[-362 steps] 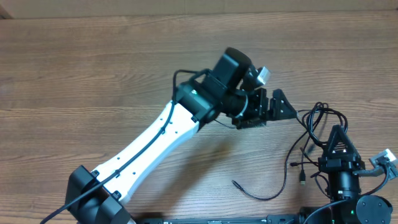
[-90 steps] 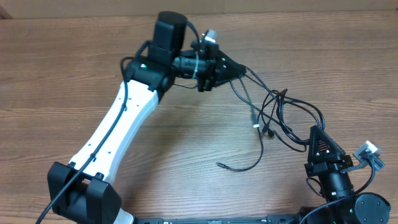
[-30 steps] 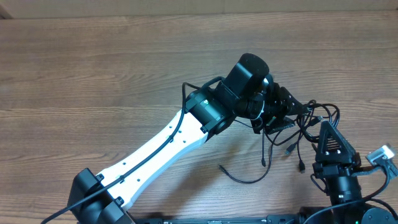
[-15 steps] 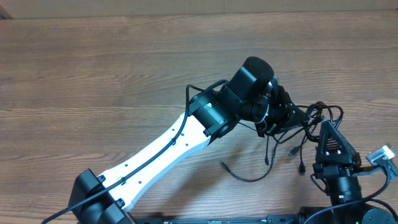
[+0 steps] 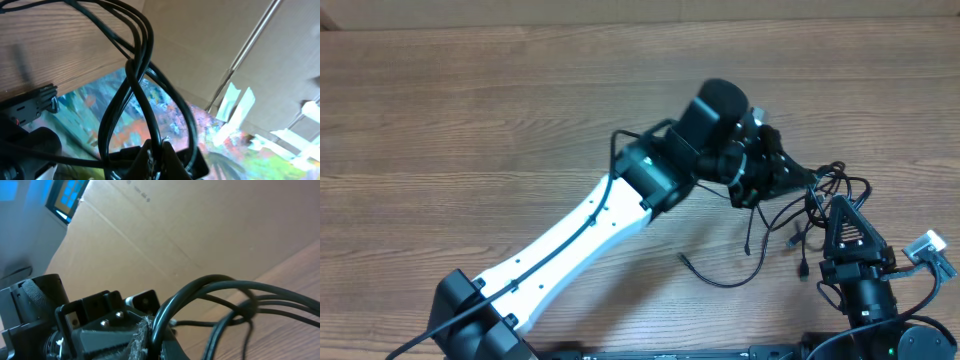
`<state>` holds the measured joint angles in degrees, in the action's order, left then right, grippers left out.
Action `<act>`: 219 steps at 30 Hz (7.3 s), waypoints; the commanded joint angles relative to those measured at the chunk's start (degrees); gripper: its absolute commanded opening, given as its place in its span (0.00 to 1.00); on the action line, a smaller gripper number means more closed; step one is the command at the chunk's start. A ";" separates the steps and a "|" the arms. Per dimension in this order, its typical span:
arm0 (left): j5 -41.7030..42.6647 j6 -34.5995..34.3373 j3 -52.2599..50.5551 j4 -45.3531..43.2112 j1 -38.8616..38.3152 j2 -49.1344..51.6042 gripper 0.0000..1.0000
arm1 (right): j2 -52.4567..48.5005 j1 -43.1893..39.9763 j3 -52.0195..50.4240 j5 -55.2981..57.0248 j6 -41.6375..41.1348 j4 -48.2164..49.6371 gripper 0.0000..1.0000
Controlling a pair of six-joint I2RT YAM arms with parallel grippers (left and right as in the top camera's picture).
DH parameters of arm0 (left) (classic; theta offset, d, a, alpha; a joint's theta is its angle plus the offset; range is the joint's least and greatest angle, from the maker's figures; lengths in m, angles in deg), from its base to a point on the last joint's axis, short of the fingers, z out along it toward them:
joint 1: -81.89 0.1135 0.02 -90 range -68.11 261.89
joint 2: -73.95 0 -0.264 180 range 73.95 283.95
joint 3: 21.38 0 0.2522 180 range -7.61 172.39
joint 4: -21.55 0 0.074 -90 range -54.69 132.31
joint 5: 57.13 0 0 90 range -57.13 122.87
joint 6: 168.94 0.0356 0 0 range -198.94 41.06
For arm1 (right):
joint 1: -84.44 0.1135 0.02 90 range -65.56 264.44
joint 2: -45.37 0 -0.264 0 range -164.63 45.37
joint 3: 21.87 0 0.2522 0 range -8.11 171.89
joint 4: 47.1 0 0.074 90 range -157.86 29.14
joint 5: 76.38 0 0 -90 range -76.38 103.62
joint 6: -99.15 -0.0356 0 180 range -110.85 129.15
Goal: Untangle cables
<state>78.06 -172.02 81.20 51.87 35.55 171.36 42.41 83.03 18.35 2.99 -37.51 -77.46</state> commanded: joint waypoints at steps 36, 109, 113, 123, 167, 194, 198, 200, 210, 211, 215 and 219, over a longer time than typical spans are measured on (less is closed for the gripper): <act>25.22 68.02 0.37 19.91 28.74 -1.51 0.98 | 0.20 -0.20 -0.15 7.19 -1.40 3.30 0.04; -64.41 107.12 3.80 9.27 0.26 -15.63 0.08 | -17.18 -0.20 -0.15 4.15 -22.75 -4.79 0.82; -54.73 91.67 3.80 21.00 0.26 -12.22 0.49 | -17.18 -0.20 -0.15 4.15 -20.72 -4.79 0.82; -66.42 83.38 3.82 30.03 1.14 -7.69 1.00 | -17.18 -0.20 -0.15 -0.52 -12.35 -4.70 0.83; -50.03 72.91 3.80 46.23 39.28 -6.73 0.99 | -91.56 31.47 17.81 -21.33 -3.78 30.56 1.00; -50.03 72.91 3.80 46.21 39.26 -6.73 1.00 | -101.50 38.21 17.92 -7.76 -7.82 43.15 1.00; -50.03 72.91 3.80 46.21 39.26 -6.73 1.00 | -103.49 38.23 17.92 -7.43 -9.57 44.57 1.00; -50.03 72.91 3.80 46.23 39.26 -6.73 1.00 | -103.91 38.32 17.92 -7.39 -10.40 45.72 1.00; -50.03 72.91 3.80 46.21 39.26 -6.73 1.00 | -104.87 40.63 17.94 -4.55 -10.88 48.76 1.00; -50.03 72.91 3.80 46.21 39.26 -6.73 1.00 | -105.53 40.72 17.94 -4.39 -11.85 48.94 1.00; -50.03 72.91 3.80 46.21 39.26 -6.73 0.99 | -108.26 40.96 17.94 -5.60 -13.64 52.43 1.00; -50.03 72.91 3.80 46.23 39.26 -6.73 1.00 | -109.22 42.12 17.94 -5.25 -14.69 54.03 1.00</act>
<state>27.59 -99.80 84.63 98.10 74.82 164.34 -65.89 123.82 35.31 -2.63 -50.86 -24.10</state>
